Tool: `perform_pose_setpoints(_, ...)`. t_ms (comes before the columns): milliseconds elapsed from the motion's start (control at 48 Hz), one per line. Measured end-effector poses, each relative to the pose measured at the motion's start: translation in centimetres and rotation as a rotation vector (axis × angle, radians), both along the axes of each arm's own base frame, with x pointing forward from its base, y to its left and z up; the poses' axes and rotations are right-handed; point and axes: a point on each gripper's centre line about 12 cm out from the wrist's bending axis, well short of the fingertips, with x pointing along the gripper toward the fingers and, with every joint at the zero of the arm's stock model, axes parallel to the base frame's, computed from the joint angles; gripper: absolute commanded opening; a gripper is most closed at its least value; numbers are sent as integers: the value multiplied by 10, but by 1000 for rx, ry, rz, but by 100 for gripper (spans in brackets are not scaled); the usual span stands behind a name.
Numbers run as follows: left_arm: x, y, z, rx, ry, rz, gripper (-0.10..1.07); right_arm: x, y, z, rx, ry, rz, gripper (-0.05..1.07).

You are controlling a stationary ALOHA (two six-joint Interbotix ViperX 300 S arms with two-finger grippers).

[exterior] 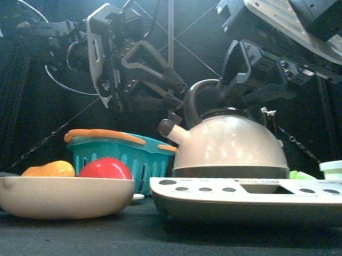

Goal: Place kettle lid on table

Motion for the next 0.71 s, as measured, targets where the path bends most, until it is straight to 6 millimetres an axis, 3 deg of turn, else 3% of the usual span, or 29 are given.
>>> perform_pose_setpoints(708,-1,1,0,-5,2,5,75,9,35,25,-62,127,121,61)
